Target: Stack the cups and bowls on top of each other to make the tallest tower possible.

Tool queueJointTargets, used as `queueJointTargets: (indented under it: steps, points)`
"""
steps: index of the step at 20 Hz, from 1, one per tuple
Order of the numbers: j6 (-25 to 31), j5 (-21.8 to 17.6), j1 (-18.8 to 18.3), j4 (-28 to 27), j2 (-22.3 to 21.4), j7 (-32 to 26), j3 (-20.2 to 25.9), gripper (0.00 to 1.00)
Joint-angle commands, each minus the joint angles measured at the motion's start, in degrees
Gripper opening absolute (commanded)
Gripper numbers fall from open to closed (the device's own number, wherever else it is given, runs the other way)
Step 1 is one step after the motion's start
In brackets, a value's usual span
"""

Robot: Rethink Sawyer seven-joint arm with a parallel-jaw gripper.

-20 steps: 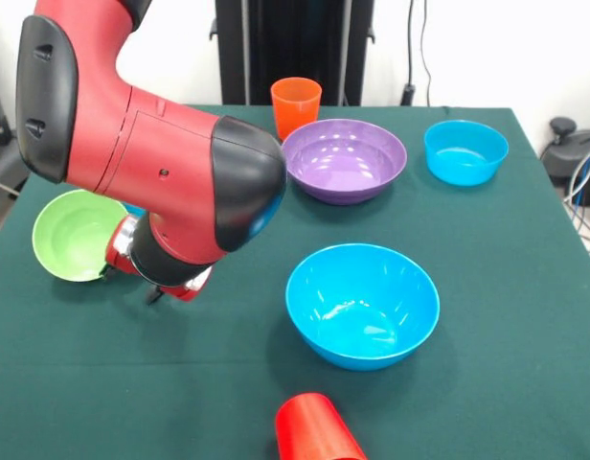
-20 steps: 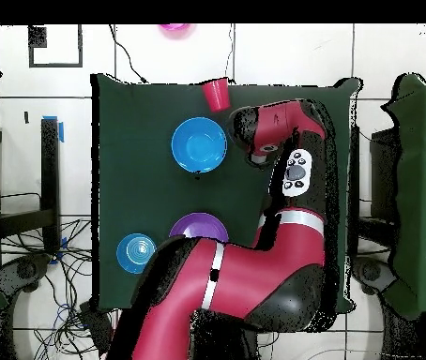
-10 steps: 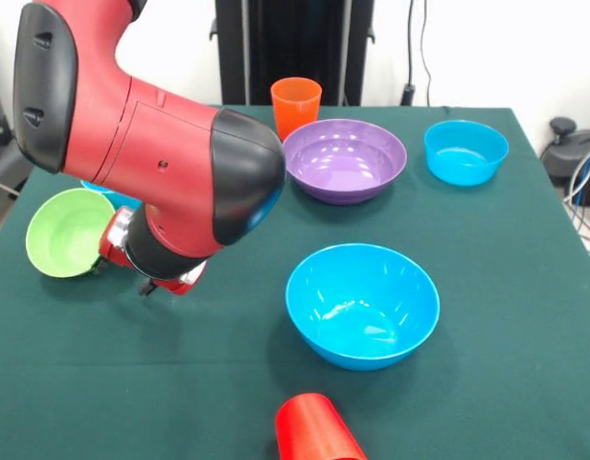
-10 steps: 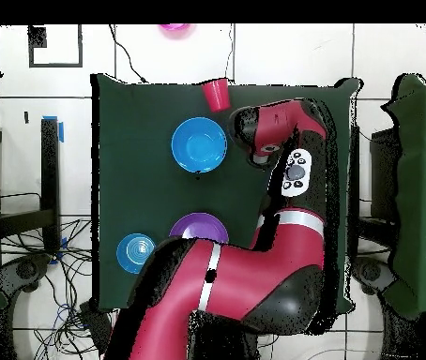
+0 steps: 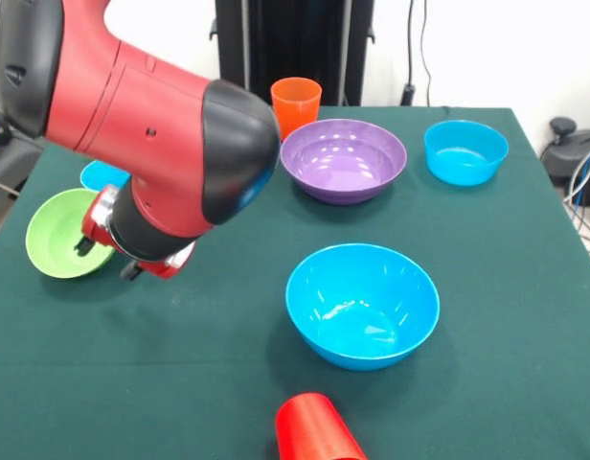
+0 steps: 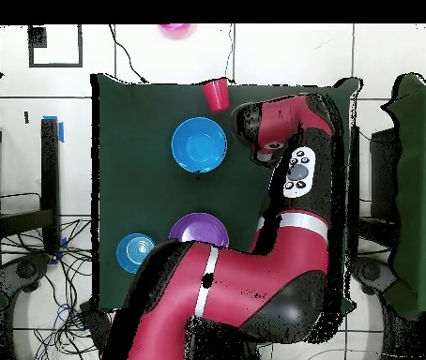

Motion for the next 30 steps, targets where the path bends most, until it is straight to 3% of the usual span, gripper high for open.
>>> queueJointTargets:
  steps: [1,20,30]
  points:
    - [4.92,-0.39,1.85,6.3,-3.08,-17.23,3.03,1.0]
    - [2.37,0.44,1.62,9.28,-1.5,-11.73,4.08,1.0]
    - [0.9,0.37,1.0,10.9,-1.5,-13.01,5.02,1.0]
